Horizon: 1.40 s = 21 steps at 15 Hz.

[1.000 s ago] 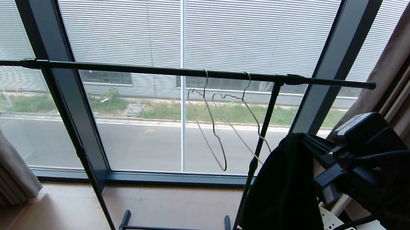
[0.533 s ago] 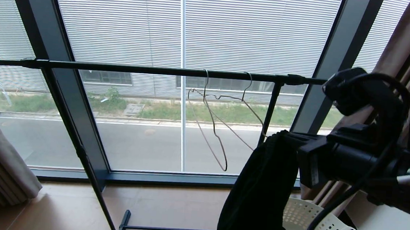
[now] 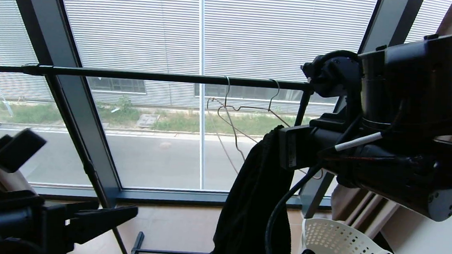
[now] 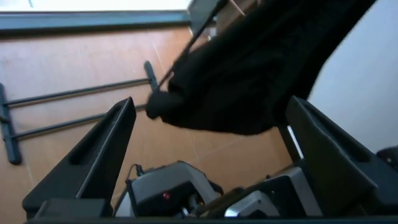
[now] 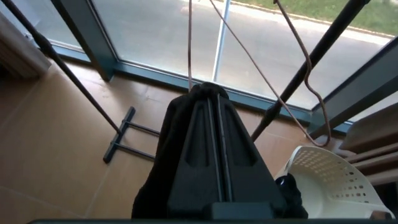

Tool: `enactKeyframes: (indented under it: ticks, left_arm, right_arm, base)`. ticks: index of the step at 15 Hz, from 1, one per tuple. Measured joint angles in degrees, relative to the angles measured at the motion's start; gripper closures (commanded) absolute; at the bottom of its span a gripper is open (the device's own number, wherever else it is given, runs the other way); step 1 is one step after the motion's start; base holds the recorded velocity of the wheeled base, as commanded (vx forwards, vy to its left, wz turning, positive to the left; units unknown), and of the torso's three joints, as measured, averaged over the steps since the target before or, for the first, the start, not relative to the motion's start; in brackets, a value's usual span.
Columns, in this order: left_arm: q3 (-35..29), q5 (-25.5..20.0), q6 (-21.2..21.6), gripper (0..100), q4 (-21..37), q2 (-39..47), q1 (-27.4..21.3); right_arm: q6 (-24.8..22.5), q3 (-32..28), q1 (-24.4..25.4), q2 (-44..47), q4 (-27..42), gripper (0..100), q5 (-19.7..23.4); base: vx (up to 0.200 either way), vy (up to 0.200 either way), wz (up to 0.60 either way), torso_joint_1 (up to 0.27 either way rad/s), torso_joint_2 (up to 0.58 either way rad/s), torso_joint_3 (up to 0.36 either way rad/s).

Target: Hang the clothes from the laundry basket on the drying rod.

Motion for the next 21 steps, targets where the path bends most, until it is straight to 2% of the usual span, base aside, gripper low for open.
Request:
enactKeyframes:
  ticks: [2, 4, 7, 10, 16, 21]
  left_arm:
    - [-3.3, 0.6, -1.0, 0, -0.3, 7.0, -5.6]
    - [-5.9, 3.9, -3.1, 0, -0.6, 13.1, -11.3]
    - [-9.2, 9.4, -7.7, 0, -5.0, 21.0, -16.1]
    - [-12.3, 11.9, -9.2, 0, -6.6, 27.7, -17.2]
    - [-18.0, 15.1, -9.9, 0, -6.7, 37.7, -15.3]
    - [-17.9, 15.9, -10.0, 0, -6.7, 42.4, -16.4]
  right_arm:
    - [1.7, -1.3, 1.0, 1.7, 0.0, 100, -4.2]
    - [4.3, -3.3, 1.3, 3.3, 0.0, 100, -9.2]
    - [7.9, -7.1, 1.5, 5.3, 0.1, 100, -11.9]
    - [8.6, -8.5, 1.7, 6.0, 0.0, 100, -11.9]
    - [9.3, -8.6, 3.7, 6.2, -0.1, 100, -12.1]
    - [9.5, -8.6, 3.9, 5.6, -0.3, 100, -13.1]
  base:
    - [0.0, 0.0, 0.0, 0.0, 0.0, 0.0]
    - [0.0, 0.0, 0.0, 0.0, 0.0, 0.0]
    - [0.0, 0.0, 0.0, 0.0, 0.0, 0.0]
    - [0.0, 0.0, 0.0, 0.0, 0.0, 0.0]
    - [0.0, 0.0, 0.0, 0.0, 0.0, 0.0]
    - [0.0, 0.0, 0.0, 0.0, 0.0, 0.0]
